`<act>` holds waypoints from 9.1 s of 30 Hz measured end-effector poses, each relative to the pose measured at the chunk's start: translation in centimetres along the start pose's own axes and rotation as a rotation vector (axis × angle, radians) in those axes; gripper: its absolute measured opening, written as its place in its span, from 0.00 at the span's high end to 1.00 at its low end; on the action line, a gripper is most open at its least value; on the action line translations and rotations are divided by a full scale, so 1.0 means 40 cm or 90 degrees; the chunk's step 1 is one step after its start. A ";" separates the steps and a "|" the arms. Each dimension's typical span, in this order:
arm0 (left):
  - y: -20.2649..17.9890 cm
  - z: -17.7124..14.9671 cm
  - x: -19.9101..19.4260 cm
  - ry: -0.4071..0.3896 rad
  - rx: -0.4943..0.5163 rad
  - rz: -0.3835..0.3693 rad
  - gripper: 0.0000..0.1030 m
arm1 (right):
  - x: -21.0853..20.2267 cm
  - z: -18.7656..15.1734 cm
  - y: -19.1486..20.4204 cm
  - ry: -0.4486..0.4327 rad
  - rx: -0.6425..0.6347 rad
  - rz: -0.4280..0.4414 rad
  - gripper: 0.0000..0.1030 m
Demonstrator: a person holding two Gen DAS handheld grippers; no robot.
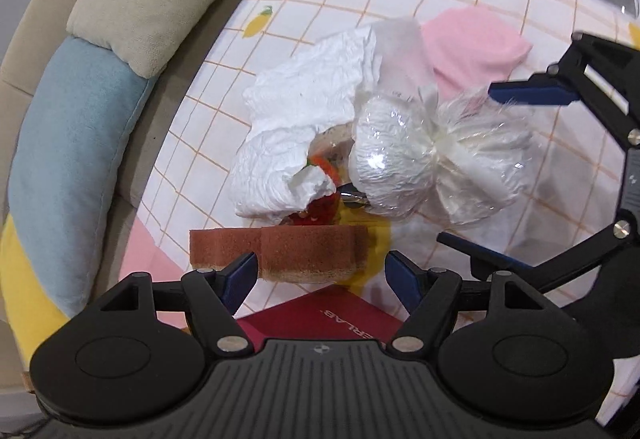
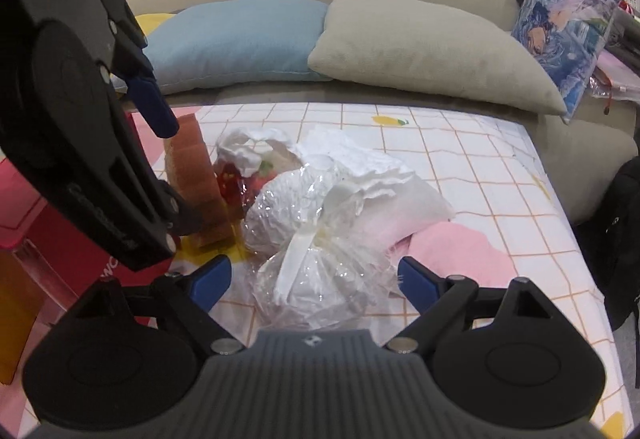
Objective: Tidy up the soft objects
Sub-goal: 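Grasp the brown sponge with the left tool while the right grasps the wrapped white bundle, then carry the sponge and wrapped bundle into the orange box and release both, then grasp the white tissue with the left tool while the right grasps the pink cloth, then carry the tissue and pink cloth into the orange box and release both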
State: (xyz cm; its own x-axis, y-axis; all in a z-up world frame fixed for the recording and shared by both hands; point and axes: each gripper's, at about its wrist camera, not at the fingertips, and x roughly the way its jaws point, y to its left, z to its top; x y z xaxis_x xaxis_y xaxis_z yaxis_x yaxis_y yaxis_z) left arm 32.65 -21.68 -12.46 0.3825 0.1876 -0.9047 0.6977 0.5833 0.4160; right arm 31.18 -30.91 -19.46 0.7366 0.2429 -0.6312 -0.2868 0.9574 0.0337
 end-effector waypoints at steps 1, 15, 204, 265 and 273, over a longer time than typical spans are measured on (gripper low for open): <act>-0.004 0.004 0.006 0.004 0.009 0.011 0.17 | 0.002 -0.001 0.001 -0.002 -0.001 0.003 0.15; -0.030 0.013 0.061 0.028 0.051 0.065 0.20 | 0.025 -0.013 0.002 0.014 -0.003 0.009 0.45; 0.065 -0.037 -0.252 -0.316 -0.193 -0.124 0.95 | -0.141 -0.023 -0.127 -0.023 0.124 -0.124 1.00; 0.383 -0.702 -0.036 -0.156 -0.358 -0.008 0.95 | 0.184 0.339 0.660 0.181 -0.155 0.165 1.00; 0.390 -0.714 -0.060 -0.154 -0.378 -0.031 0.87 | 0.194 0.318 0.676 0.208 -0.182 0.161 0.98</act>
State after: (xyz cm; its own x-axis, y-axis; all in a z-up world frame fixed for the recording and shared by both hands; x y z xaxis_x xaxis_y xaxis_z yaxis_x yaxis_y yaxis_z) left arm 25.33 9.55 -6.44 0.5331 0.0066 -0.8460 0.2908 0.9376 0.1905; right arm 36.90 -1.15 -13.59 0.4053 0.3562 -0.8419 -0.6218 0.7825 0.0317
